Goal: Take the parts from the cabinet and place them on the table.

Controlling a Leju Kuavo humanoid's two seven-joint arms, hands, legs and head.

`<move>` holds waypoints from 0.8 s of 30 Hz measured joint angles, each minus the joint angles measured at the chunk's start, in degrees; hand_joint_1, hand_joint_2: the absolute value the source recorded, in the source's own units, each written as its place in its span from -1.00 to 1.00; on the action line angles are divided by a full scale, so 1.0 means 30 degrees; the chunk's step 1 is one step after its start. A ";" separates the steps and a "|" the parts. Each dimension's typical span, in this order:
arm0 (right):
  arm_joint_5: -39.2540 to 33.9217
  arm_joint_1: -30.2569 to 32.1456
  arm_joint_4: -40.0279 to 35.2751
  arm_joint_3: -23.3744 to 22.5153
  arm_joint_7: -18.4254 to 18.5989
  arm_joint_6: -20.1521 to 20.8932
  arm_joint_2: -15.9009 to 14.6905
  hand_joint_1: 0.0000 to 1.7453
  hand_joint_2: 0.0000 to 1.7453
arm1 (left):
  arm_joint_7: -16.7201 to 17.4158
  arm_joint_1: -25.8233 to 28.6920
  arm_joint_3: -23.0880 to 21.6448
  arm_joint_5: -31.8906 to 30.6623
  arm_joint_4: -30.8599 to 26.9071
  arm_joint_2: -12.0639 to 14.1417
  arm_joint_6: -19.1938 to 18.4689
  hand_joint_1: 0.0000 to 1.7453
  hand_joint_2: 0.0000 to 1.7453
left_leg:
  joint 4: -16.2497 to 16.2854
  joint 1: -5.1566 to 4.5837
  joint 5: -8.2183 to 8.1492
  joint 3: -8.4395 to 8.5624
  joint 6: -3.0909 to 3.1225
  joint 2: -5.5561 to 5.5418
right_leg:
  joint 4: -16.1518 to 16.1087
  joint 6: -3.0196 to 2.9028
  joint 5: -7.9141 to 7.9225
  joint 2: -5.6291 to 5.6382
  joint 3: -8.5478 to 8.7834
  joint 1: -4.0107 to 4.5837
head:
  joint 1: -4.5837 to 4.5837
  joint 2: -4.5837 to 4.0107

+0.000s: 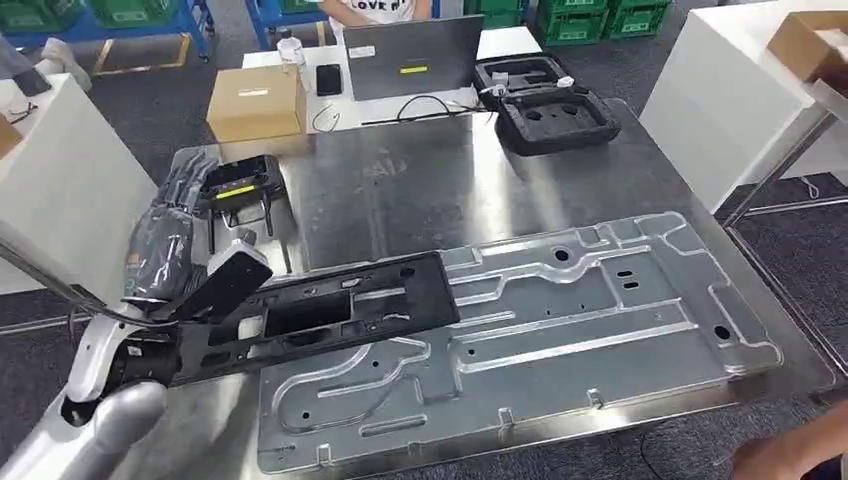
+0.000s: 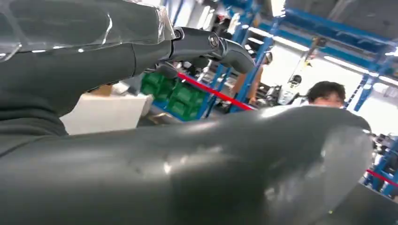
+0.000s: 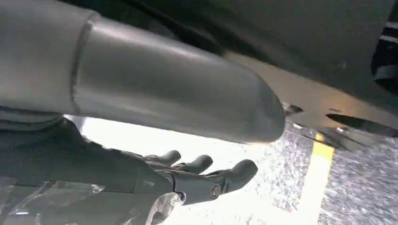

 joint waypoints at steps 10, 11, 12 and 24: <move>0.1223 -0.0461 -0.0007 0.0349 0.0510 -0.0430 0.0262 -1.00 -1.00 | 0.0400 0.3284 0.3889 0.1588 -0.0670 0.2826 0.1485 -1.00 -1.00 | 0.1044 0.0401 -0.0447 -0.0912 -0.1284 -0.0045 | -0.5582 -0.0746 0.2181 0.0115 0.2783 -0.0332 | 0.0073 0.0000; 0.1267 -0.0518 -0.0007 0.0386 0.0510 -0.0437 0.0328 -1.00 -1.00 | 0.0298 0.3534 0.4292 0.1646 -0.0670 0.3024 0.1514 -1.00 -1.00 | 0.2267 0.0373 -0.1339 -0.1406 -0.1299 -0.0037 | -0.5582 -0.0901 0.2267 0.0058 0.2689 -0.0274 | 0.0058 0.0000; 0.1333 -0.0561 -0.0015 0.0415 0.0495 -0.0437 0.0372 -1.00 -1.00 | 0.0284 0.3746 0.4642 0.1705 -0.0670 0.3228 0.1543 -1.00 -1.00 | 0.3899 0.0333 -0.2244 -0.2050 -0.1338 -0.0037 | -0.5585 -0.0987 0.2319 0.0018 0.2572 -0.0215 | 0.0051 0.0000; 0.1210 -0.0776 -0.0022 0.0656 0.0387 -0.0880 0.0577 -1.00 -1.00 | 0.0233 0.5877 0.7699 0.1442 -0.0670 0.4254 0.2503 -1.00 -1.00 | 0.0493 -0.0332 -0.0585 0.0213 -0.0288 0.0022 | -0.5595 -0.1062 0.2899 0.0041 0.1992 0.0476 | 0.0044 0.0000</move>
